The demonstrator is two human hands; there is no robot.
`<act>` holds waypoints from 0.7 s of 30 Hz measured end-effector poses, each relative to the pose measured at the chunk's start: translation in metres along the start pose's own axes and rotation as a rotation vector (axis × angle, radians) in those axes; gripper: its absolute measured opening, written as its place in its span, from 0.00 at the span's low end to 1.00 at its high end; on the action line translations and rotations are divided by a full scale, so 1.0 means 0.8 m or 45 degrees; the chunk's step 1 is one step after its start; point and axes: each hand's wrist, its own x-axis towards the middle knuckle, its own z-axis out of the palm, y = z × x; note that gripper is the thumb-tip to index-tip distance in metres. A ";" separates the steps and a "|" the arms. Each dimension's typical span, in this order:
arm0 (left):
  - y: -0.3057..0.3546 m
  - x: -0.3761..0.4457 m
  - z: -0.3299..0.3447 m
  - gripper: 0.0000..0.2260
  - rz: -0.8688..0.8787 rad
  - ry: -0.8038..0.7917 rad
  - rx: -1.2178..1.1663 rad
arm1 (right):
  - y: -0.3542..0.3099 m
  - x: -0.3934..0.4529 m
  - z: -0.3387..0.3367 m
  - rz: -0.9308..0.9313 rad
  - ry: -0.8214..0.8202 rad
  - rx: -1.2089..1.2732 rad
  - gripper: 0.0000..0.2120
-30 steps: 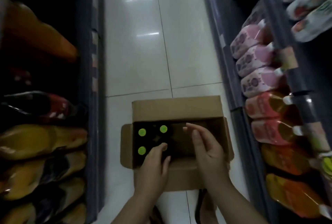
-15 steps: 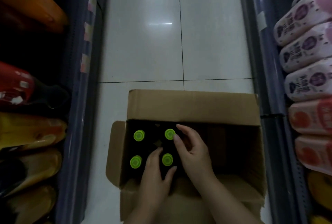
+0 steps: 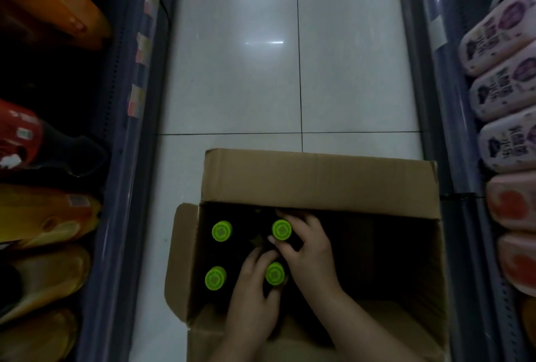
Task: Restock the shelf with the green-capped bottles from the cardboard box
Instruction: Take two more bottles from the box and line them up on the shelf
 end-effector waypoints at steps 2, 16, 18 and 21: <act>0.005 -0.006 -0.005 0.24 0.012 0.041 -0.044 | -0.003 -0.010 -0.013 -0.006 0.021 0.034 0.18; 0.212 -0.097 -0.138 0.13 0.295 0.031 -0.347 | -0.195 -0.078 -0.196 -0.193 0.284 0.160 0.16; 0.257 -0.119 -0.166 0.15 0.358 0.051 -0.403 | -0.237 -0.096 -0.236 -0.210 0.357 0.214 0.16; 0.328 -0.157 -0.204 0.16 0.452 0.028 -0.483 | -0.298 -0.127 -0.294 -0.250 0.460 0.270 0.17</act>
